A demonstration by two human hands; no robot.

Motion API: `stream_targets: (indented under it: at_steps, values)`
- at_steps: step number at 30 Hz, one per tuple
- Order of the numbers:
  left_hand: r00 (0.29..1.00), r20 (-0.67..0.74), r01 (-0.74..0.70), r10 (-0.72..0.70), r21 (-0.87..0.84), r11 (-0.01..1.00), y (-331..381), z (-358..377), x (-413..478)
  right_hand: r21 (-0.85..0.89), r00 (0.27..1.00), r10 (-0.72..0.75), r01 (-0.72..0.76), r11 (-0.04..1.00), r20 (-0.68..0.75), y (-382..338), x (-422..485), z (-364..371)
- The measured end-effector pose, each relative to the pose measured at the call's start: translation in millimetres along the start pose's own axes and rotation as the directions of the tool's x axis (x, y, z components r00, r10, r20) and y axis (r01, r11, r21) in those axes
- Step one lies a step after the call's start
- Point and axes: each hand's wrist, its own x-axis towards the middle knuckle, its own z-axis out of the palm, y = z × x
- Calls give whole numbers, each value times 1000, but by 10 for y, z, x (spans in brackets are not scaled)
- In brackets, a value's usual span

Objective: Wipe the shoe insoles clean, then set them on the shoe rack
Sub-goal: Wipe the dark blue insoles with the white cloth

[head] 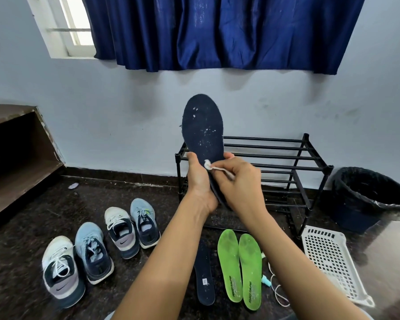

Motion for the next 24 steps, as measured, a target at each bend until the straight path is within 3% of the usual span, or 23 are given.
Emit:
stream_targets:
  at_steps: [3, 7, 13, 18, 20, 24]
  values:
    - [1000, -5, 7, -7, 22, 1000, 0, -16, -19, -21, 998, -54, 54, 998, 17, 6, -11, -11]
    - [1000, -16, 7, -6, 28, 1000, -41, 18, -36, -142, 994, -39, 24, 990, -102, 107, 87, -56]
    - [1000, -13, -5, 5, -1, 1000, 23, -21, -18, 23, 999, -30, 29, 999, 22, -52, -108, 2]
    - [1000, -14, -1, 2, 13, 1000, -18, 41, -20, -160, 992, 9, -29, 987, -125, 100, 89, -31]
    - [1000, -25, -4, 4, 2, 1000, -20, 52, 12, -80, 990, 40, -51, 995, -134, 80, 79, -33]
    - [1000, -14, 6, -6, -49, 999, 3, 17, 45, 66, 999, 31, -30, 997, -12, -35, -34, 1]
